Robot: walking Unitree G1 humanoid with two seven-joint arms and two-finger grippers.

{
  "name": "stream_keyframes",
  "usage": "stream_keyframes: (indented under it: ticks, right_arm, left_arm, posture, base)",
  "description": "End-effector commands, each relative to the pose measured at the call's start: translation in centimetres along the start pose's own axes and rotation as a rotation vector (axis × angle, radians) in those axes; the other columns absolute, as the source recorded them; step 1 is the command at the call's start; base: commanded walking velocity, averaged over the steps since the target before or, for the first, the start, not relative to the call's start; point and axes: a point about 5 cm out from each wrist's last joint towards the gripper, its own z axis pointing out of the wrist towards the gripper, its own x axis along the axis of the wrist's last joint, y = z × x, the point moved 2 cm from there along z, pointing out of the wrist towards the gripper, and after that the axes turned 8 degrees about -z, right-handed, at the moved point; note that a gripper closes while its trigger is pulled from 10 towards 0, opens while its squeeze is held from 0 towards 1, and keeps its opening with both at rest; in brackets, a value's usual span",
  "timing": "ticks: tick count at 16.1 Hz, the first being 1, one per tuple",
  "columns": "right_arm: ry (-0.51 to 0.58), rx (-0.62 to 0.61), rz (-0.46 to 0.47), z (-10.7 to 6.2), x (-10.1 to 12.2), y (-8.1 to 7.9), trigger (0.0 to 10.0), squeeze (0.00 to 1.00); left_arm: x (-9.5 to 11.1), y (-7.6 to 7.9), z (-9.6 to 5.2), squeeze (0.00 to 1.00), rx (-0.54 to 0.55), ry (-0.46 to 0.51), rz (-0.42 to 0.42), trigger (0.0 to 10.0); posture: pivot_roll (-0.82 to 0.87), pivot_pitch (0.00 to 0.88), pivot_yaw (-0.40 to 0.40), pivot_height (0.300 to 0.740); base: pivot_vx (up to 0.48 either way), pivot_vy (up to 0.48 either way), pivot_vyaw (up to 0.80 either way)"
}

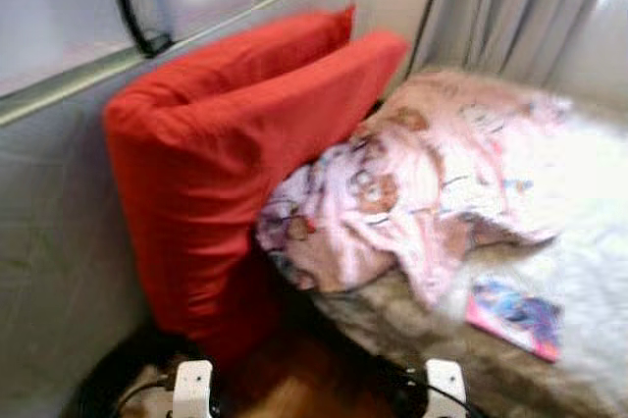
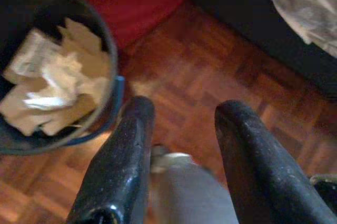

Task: Clean up the room

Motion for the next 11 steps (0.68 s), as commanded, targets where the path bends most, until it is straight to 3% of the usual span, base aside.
stream_keyframes:
  ticks: [1, 4, 7, 11]
  right_arm:
    - [0.005, 0.018, 0.011, 0.04, 0.15, -0.91, 10.0, 0.0]
    - [0.002, 0.016, 0.016, 0.05, 0.13, -0.87, 10.0, 0.0]
    - [-0.01, 0.008, 0.029, 0.0, -0.18, -0.75, 10.0, 0.0]
    - [-0.01, 0.002, 0.022, 0.0, -0.16, -0.74, 10.0, 0.0]
  left_arm:
    - [-0.38, -0.96, -0.22, 0.0, 0.026, -0.02, 0.012, 10.0]
    - [-0.27, -0.86, -0.17, 0.0, 0.026, -0.016, 0.008, 10.0]
    - [-0.24, -0.8, -0.15, 0.0, 0.025, -0.015, 0.003, 10.0]
    - [-0.22, -0.77, -0.14, 0.0, 0.022, -0.014, 0.003, 10.0]
  posture:
    - [0.07, 0.0, -0.056, 0.74]
    - [0.06, 0.003, -0.059, 0.74]
    - [0.06, 0.011, -0.058, 0.74]
    - [0.05, 0.021, -0.056, 0.74]
  base:
    - [0.0, -0.371, 0.0]
    - [0.0, -0.371, 0.0]
    - [0.0, -0.374, -0.66]
    - [0.0, -0.373, 0.0]
